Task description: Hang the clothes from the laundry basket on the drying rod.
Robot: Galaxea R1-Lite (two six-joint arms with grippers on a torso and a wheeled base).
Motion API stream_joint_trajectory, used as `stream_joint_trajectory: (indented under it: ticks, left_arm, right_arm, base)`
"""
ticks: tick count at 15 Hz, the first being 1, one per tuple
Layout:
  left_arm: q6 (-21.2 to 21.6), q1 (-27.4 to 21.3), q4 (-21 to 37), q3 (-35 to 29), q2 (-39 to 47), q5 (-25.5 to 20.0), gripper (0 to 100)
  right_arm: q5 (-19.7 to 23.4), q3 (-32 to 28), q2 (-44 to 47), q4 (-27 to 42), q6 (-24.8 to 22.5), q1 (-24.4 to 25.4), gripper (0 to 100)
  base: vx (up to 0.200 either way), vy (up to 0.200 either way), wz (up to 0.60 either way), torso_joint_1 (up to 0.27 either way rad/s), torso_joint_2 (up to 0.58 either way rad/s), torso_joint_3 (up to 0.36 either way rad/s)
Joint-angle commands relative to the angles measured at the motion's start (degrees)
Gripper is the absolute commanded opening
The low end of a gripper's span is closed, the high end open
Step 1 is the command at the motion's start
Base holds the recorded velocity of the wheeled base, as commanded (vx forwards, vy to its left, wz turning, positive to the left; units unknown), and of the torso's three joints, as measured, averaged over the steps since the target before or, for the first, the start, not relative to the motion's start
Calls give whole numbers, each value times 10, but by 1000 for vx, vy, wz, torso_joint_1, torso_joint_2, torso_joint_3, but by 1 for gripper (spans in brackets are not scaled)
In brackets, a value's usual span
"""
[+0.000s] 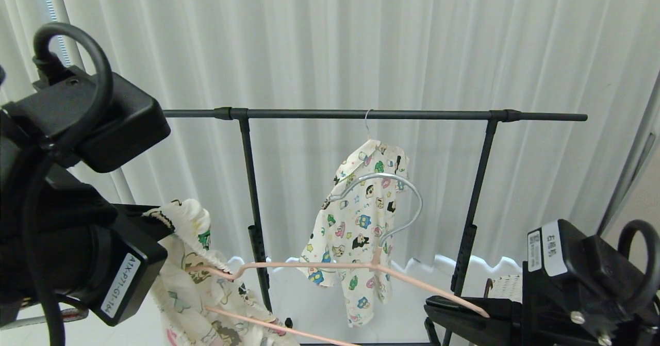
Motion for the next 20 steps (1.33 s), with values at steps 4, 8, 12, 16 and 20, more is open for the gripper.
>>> stream_joint_trajectory:
  ticks: [4, 8, 12, 16, 20]
  left_arm:
    - [0, -13, -27, -37, 28, -31, 0]
    - [0, -28, -27, -43, 31, -61, 0]
    - [0, -35, -92, -49, 53, -82, 0]
    - [-1, -48, -141, -47, 71, -100, 0]
    - [-2, -48, -154, -46, 72, -103, 0]
  right_arm:
    - [42, 23, -3, 37, -57, 0, 0]
    - [40, 23, -5, 33, -51, -23, 0]
    - [43, -6, 11, 33, -31, -20, 0]
    - [28, -26, 96, -50, 47, 33, 0]
    - [-25, -64, 159, -83, 144, 66, 0]
  base:
    - [0, 0, 0, 0, 0, 0]
    - [0, 0, 0, 0, 0, 0]
    - [0, 0, 0, 0, 0, 0]
    - [0, 0, 0, 0, 0, 0]
    - [0, 0, 0, 0, 0, 0]
